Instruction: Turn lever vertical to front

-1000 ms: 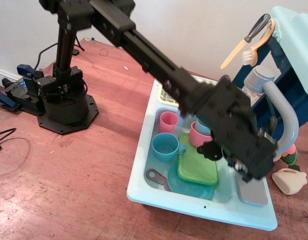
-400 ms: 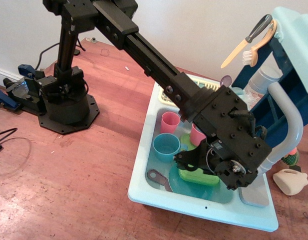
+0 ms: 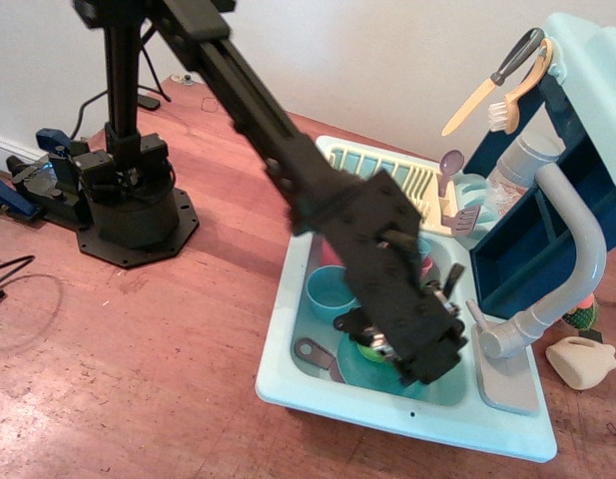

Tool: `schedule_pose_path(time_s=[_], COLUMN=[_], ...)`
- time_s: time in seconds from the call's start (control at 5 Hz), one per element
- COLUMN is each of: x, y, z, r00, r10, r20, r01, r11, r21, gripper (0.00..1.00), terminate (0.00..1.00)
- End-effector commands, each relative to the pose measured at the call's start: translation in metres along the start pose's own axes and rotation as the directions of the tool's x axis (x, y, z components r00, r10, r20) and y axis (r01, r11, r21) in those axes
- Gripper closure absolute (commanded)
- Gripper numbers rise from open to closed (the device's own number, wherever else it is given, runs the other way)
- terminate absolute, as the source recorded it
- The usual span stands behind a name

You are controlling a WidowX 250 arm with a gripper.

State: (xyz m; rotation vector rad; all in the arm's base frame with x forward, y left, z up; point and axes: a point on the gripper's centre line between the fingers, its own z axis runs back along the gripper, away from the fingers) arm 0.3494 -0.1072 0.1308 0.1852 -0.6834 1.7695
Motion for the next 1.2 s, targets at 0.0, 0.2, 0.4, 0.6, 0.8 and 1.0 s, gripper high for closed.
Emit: schedule_pose_path(time_s=[0.0, 0.2, 0.4, 0.6, 0.8, 1.0], x=[0.0093, 0.0093, 0.0093, 0.0093, 0.0093, 0.0093], y=[-0.0116, -0.0116, -0.0116, -0.0116, -0.0116, -0.0116], z=[0.0104, 0.0104, 0.0104, 0.0104, 0.0104, 0.0104], r00=[0.998, 0.998, 0.998, 0.998, 0.998, 0.998], r10=[0.054, 0.054, 0.054, 0.054, 0.054, 0.054], r20=[-0.030, -0.030, -0.030, -0.030, -0.030, -0.030], r01=[-0.055, -0.055, -0.055, -0.055, -0.055, -0.055], r11=[0.998, 0.998, 0.998, 0.998, 0.998, 0.998], r21=[-0.034, -0.034, -0.034, -0.034, -0.034, -0.034], gripper=[0.00, 0.00, 0.00, 0.00, 0.00, 0.00], terminate=[0.00, 0.00, 0.00, 0.00, 0.00, 1.00])
